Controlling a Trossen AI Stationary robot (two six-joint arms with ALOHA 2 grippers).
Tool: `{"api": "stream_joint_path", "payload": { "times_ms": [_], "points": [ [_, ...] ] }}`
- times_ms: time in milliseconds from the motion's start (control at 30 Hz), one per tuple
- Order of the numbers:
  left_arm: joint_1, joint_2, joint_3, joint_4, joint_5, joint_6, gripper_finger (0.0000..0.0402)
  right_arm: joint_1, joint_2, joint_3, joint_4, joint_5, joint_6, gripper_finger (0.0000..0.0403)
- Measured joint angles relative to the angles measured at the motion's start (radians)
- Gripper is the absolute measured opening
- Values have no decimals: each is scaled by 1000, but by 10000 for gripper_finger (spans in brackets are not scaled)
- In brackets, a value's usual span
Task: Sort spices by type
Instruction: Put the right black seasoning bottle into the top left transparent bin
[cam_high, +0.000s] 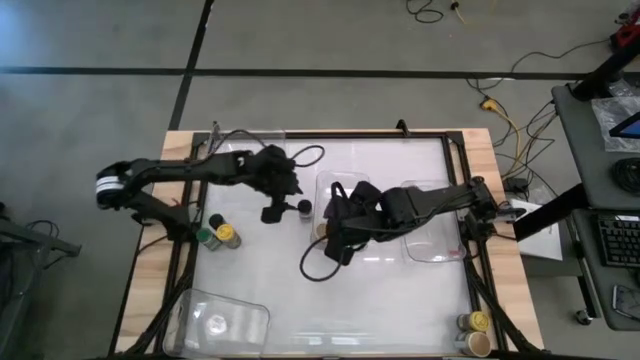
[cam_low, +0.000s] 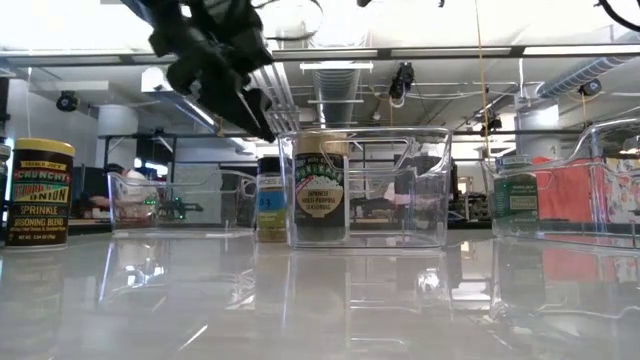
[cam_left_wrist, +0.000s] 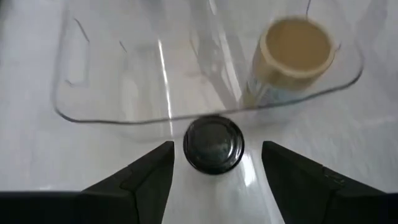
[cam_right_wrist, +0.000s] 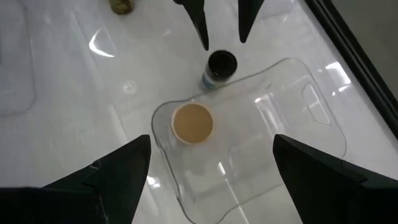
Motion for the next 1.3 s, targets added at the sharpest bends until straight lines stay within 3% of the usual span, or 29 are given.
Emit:
{"api": "stream_joint_path", "payload": {
  "times_ms": [133,500,833,1300],
  "points": [
    [0,63,54,-80,-9,29,241,10,0,0,-7,4,12,330],
    [-5,96,77,-83,-42,39,283,17,0,-2,-7,22,37,338],
    [-7,96,73,-48,-42,198,283,16,0,-4,-6,22,44,327],
    [-9,173,72,-10,10,194,283,23,0,-4,-3,20,55,339]
  ]
}}
